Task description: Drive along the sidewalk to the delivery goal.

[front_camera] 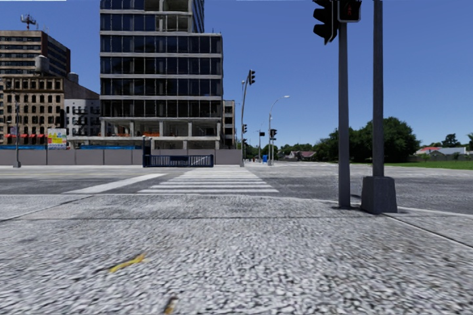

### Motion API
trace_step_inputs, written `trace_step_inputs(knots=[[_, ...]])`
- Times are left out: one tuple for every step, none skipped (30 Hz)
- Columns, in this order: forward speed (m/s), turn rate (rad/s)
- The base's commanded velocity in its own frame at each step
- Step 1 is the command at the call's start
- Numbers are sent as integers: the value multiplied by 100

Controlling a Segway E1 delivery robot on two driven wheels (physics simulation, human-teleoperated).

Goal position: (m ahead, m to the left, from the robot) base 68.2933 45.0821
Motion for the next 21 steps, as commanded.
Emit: trace_step_inputs(knots=[[200, 18], [200, 18], [200, 18], [200, 0], [200, 0], [200, 0], [200, 0], [200, 0], [200, 0], [200, 0], [200, 0], [200, 0], [200, 0], [200, 0], [200, 0], [200, 0], [200, 0], [200, 0], [200, 0], [200, 0], [200, 0]])
